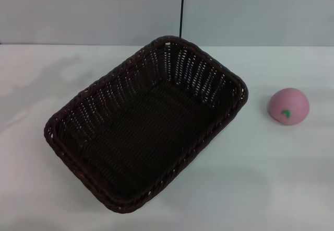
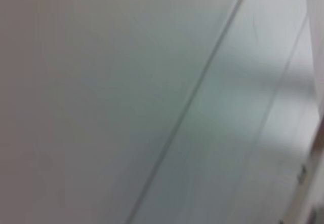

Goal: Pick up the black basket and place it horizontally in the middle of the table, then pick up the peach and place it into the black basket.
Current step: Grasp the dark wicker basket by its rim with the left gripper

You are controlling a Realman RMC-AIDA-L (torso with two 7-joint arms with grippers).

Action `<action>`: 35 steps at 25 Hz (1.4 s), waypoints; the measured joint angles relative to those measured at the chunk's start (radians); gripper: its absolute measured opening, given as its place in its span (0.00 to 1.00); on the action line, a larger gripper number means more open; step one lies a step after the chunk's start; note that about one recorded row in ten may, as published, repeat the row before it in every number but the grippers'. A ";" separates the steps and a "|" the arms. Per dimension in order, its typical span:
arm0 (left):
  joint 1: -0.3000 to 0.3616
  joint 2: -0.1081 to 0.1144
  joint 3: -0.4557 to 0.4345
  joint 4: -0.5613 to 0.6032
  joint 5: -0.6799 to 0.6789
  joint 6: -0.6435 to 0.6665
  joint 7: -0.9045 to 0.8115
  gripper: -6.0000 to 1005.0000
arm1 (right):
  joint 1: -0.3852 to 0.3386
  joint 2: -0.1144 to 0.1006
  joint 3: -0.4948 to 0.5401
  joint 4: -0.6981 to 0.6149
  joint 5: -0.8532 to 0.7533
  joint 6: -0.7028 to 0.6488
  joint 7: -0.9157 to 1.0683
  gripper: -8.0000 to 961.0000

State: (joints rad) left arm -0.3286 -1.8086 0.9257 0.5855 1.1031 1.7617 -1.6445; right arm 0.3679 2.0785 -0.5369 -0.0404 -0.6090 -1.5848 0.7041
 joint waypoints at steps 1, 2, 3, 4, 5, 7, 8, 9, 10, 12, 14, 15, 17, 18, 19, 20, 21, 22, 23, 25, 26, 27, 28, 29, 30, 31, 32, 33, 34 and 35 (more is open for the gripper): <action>-0.031 0.002 -0.039 0.074 0.127 -0.007 -0.082 0.82 | 0.000 0.000 0.000 0.002 0.000 0.000 0.000 0.49; -0.031 0.002 -0.039 0.074 0.127 -0.007 -0.082 0.82 | 0.000 0.000 0.000 0.002 0.000 0.000 0.000 0.49; -0.046 -0.001 -0.061 0.119 0.196 -0.014 -0.119 0.82 | -0.003 0.000 0.000 0.004 0.000 0.000 0.000 0.49; -0.058 -0.006 -0.076 0.153 0.247 -0.019 -0.145 0.82 | -0.003 0.000 0.000 0.004 0.000 0.000 0.000 0.49; -0.075 -0.016 -0.095 0.205 0.325 -0.031 -0.184 0.82 | -0.006 0.000 0.000 0.005 0.000 0.000 0.000 0.49; -0.105 -0.034 -0.113 0.294 0.459 -0.057 -0.248 0.82 | -0.012 0.000 0.000 0.005 0.000 0.001 0.000 0.49; -0.122 -0.045 -0.115 0.338 0.523 -0.070 -0.276 0.82 | -0.015 0.000 0.000 0.005 0.000 0.001 0.000 0.49; -0.135 -0.053 -0.116 0.366 0.570 -0.079 -0.295 0.81 | -0.018 0.000 0.000 0.005 0.000 0.002 0.000 0.49; -0.154 -0.067 -0.115 0.406 0.633 -0.089 -0.320 0.81 | -0.022 0.000 0.001 0.005 0.000 0.002 0.000 0.49; -0.183 -0.090 -0.115 0.455 0.723 -0.101 -0.350 0.81 | -0.030 0.000 0.005 0.005 0.000 0.002 0.000 0.49; -0.221 -0.114 -0.114 0.496 0.823 -0.108 -0.373 0.81 | -0.035 0.000 0.007 0.008 0.000 0.003 0.000 0.49; -0.238 -0.124 -0.112 0.509 0.863 -0.108 -0.382 0.81 | -0.038 0.000 0.008 0.010 0.000 0.003 0.000 0.49; -0.265 -0.143 -0.109 0.531 0.929 -0.110 -0.399 0.81 | -0.042 0.000 0.010 0.015 0.000 0.003 0.000 0.49; -0.280 -0.154 -0.109 0.544 0.972 -0.112 -0.409 0.80 | -0.044 0.000 0.010 0.016 0.000 0.004 0.000 0.49; -0.294 -0.165 -0.109 0.556 1.011 -0.114 -0.417 0.80 | -0.046 0.000 0.011 0.016 0.001 0.005 0.000 0.49; -0.311 -0.182 -0.108 0.571 1.064 -0.118 -0.428 0.80 | -0.046 0.000 0.011 0.016 0.002 0.006 0.000 0.49; -0.320 -0.192 -0.108 0.581 1.097 -0.121 -0.434 0.80 | -0.047 0.000 0.011 0.016 0.002 0.008 0.000 0.49; -0.330 -0.204 -0.107 0.592 1.134 -0.122 -0.441 0.80 | -0.047 0.000 0.011 0.016 0.002 0.009 0.000 0.49; -0.343 -0.220 -0.107 0.606 1.183 -0.126 -0.448 0.80 | -0.047 0.000 0.011 0.016 0.002 0.010 0.000 0.49; -0.359 -0.239 -0.105 0.621 1.248 -0.133 -0.458 0.80 | -0.047 0.000 0.011 0.017 0.002 0.011 0.000 0.49; -0.371 -0.248 -0.089 0.625 1.303 -0.150 -0.477 0.80 | -0.047 0.000 0.011 0.018 0.002 0.011 0.000 0.49; -0.371 -0.248 -0.089 0.625 1.303 -0.150 -0.477 0.79 | -0.047 0.000 0.011 0.018 0.002 0.011 0.000 0.49; -0.373 -0.250 -0.074 0.624 1.320 -0.159 -0.488 0.79 | -0.047 0.000 0.011 0.018 0.002 0.011 0.000 0.49; -0.371 -0.249 -0.022 0.620 1.342 -0.190 -0.525 0.79 | -0.047 0.000 0.011 0.018 0.002 0.011 0.000 0.49; -0.371 -0.249 -0.022 0.620 1.342 -0.190 -0.525 0.79 | -0.047 0.000 0.011 0.018 0.002 0.011 0.000 0.49; -0.368 -0.249 0.008 0.620 1.354 -0.206 -0.545 0.79 | -0.047 0.000 0.011 0.018 0.002 0.011 0.000 0.49; -0.367 -0.249 0.030 0.620 1.367 -0.218 -0.563 0.79 | -0.047 0.000 0.011 0.018 0.002 0.011 0.000 0.49; -0.366 -0.249 0.050 0.619 1.380 -0.228 -0.578 0.79 | -0.047 0.000 0.011 0.018 0.002 0.012 -0.001 0.49; -0.368 -0.250 0.068 0.612 1.395 -0.233 -0.591 0.79 | -0.047 0.000 0.011 0.022 0.002 0.013 -0.003 0.49; -0.368 -0.250 0.068 0.612 1.395 -0.233 -0.591 0.79 | -0.047 0.000 0.011 0.025 0.002 0.013 -0.004 0.49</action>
State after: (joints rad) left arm -0.6968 -2.0582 0.9937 1.1977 2.4986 1.5291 -2.2353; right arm 0.3207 2.0785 -0.5262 -0.0154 -0.6066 -1.5720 0.7003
